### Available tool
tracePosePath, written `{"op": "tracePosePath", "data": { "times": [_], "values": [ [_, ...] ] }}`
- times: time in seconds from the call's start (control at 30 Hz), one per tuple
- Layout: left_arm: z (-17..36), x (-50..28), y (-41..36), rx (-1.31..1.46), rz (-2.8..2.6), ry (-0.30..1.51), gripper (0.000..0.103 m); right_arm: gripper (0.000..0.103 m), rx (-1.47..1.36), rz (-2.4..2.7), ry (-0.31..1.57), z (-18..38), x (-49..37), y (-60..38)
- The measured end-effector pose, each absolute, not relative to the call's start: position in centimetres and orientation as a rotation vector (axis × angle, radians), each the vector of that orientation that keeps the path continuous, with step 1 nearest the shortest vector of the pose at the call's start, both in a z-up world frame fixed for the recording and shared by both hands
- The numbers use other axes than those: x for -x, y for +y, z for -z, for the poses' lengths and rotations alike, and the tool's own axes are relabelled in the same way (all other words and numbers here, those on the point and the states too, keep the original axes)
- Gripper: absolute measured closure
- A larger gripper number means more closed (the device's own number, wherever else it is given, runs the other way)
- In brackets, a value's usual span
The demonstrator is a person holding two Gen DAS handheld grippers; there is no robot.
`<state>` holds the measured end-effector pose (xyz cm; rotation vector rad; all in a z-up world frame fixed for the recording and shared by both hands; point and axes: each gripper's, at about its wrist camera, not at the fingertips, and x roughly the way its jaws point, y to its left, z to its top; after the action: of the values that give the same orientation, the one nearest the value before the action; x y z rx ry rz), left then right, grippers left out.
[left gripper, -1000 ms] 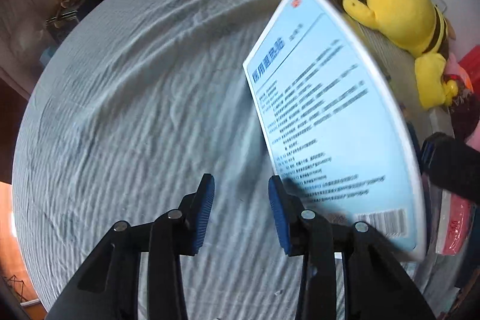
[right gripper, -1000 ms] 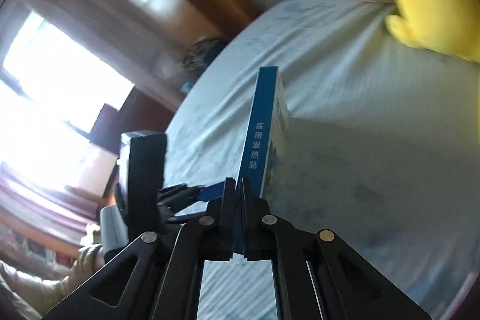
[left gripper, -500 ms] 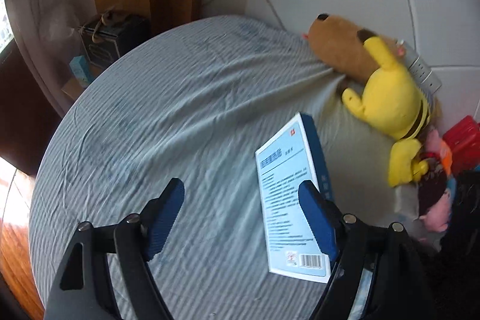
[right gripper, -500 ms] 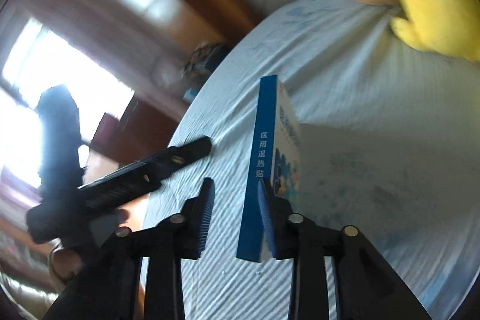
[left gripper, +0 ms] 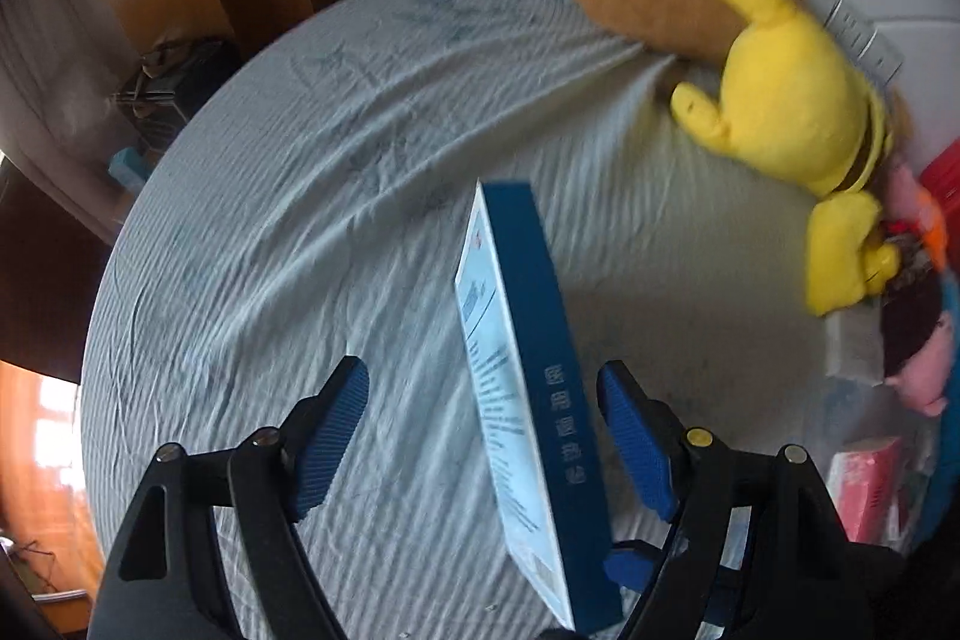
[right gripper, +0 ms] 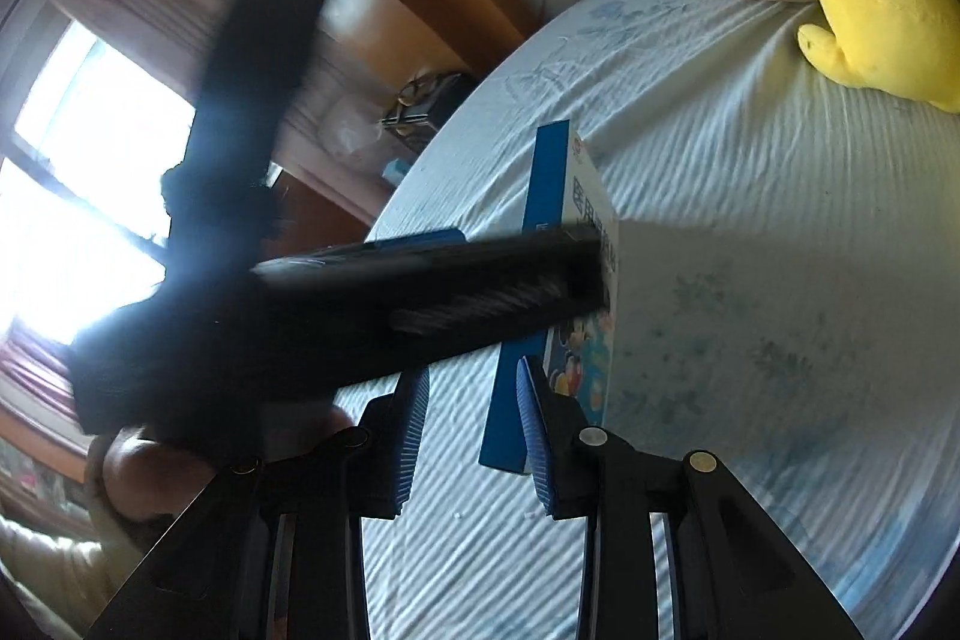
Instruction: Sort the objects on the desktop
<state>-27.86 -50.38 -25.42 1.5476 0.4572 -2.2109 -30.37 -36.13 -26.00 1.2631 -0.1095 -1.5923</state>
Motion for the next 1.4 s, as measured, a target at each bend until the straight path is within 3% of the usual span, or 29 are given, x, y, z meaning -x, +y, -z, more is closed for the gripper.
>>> {"op": "tracePosePath", "data": {
  "times": [0.07, 0.13, 0.2, 0.33, 0.53, 0.6, 0.67, 0.77, 0.9, 1.4],
  "values": [
    [26.6, 27.6, -50.5, -1.588, 2.181, 0.495, 0.040, 0.072, -1.262, 1.616, -0.065, 25.9, 30.1, -36.0],
    [27.5, 27.3, -50.5, -1.621, 2.166, 0.505, 0.069, 0.072, -1.273, 1.679, 0.028, 26.0, 29.7, -35.5],
    [28.2, 27.0, -50.3, -1.638, 2.162, 0.509, 0.078, 0.072, -1.287, 1.728, 0.072, 26.3, 29.6, -34.7],
    [28.3, 26.1, -49.3, -1.616, 2.190, 0.510, 0.084, 0.072, -1.317, 1.821, 0.098, 27.0, 29.9, -32.6],
    [26.7, 24.4, -46.3, -1.584, 2.269, 0.453, 0.085, 0.071, -1.341, 1.977, 0.112, 26.6, 30.1, -28.3],
    [25.9, 23.9, -44.9, -1.585, 2.300, 0.438, 0.085, 0.059, -1.336, 2.047, 0.107, 25.8, 29.8, -26.3],
    [25.4, 23.4, -43.2, -1.594, 2.335, 0.410, 0.085, 0.035, -1.337, 2.117, 0.096, 25.3, 29.5, -24.0],
    [24.7, 22.7, -40.5, -1.621, 2.388, 0.376, 0.085, 0.016, -1.339, 2.250, 0.090, 24.4, 28.7, -20.0],
    [24.7, 22.5, -36.5, -1.671, 2.449, 0.348, 0.085, 0.002, -1.384, 2.372, 0.121, 23.9, 28.0, -15.6],
    [28.3, 22.6, -31.4, -1.722, 2.385, 0.262, 0.085, 0.000, -1.549, 2.330, 0.206, 30.2, 30.3, -12.5]
  ]
}}
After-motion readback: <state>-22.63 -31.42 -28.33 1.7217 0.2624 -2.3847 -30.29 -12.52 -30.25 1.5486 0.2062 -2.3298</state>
